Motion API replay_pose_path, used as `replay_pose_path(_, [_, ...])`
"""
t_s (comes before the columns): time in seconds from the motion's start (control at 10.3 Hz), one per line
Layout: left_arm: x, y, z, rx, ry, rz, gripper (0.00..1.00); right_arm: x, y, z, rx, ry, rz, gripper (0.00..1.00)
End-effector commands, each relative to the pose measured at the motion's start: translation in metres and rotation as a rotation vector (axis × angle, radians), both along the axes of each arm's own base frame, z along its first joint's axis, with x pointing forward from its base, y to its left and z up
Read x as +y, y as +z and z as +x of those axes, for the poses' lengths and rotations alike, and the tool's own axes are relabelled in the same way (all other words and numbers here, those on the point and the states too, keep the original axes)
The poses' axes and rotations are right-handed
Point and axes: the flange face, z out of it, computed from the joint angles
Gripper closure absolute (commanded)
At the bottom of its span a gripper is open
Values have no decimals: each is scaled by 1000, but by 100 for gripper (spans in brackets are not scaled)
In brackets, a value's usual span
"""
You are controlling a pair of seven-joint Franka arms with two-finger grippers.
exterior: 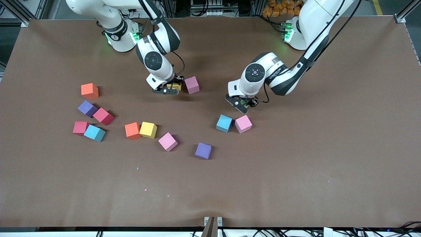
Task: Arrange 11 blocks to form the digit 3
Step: 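Grasp the yellow cube with the right gripper while the left gripper grasps green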
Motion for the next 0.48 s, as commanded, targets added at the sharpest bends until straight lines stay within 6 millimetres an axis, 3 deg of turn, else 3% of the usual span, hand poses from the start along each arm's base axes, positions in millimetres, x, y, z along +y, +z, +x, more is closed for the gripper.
replay_pose_path(0.0, [-11,19,6,-12,71,41,100,8,-12,1,2,-13,2,87])
replay_pose_path(0.1, [-25,28,2,2,159,43,100,8,-12,1,3,-14,1,74])
replay_pose_path(0.19, [-36,34,-2,7,252,40,100,8,-12,1,3,-13,2,15])
replay_pose_path(0.29, [-43,36,-7,4,310,46,100,9,-7,1,0,-3,7,0])
replay_pose_path(0.39, [-51,42,-9,-2,374,43,100,10,0,3,-9,4,18,0])
